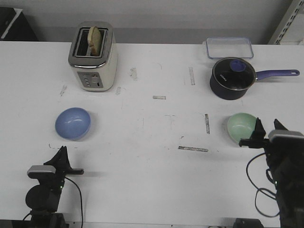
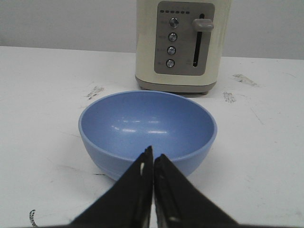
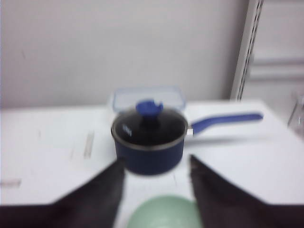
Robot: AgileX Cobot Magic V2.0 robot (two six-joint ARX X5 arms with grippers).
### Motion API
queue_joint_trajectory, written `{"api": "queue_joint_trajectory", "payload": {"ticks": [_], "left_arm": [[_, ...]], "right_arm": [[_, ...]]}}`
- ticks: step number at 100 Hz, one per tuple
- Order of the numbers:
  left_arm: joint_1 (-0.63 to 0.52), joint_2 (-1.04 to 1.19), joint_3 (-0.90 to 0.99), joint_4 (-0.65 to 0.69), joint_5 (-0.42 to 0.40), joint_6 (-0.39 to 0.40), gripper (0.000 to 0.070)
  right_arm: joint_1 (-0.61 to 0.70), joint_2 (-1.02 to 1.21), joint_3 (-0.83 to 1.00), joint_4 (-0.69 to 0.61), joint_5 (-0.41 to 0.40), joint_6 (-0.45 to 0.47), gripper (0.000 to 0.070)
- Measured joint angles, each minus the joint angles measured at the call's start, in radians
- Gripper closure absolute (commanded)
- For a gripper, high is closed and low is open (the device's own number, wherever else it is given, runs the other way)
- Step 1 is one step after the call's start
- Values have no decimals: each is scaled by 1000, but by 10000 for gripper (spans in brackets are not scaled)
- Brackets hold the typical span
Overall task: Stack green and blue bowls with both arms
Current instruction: 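Reach the right gripper forward to the rim of the pale green bowl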
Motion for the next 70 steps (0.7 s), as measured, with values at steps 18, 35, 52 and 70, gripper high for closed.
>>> {"api": "queue_joint_trajectory", "payload": {"ticks": [18,35,52,70], "left_arm": [[0,0,0,0,0,0,698],[0,0,0,0,0,0,698],[0,0,0,0,0,0,698],[0,0,0,0,0,0,698]], "right_arm": [[-68,245,149,-193,-7,-4,262],[-169,414,149,-278,-53,-75,263],[-243,552,149,-284,-60,-134,266],[-284,673,149,-255,-60,-155,288]]}}
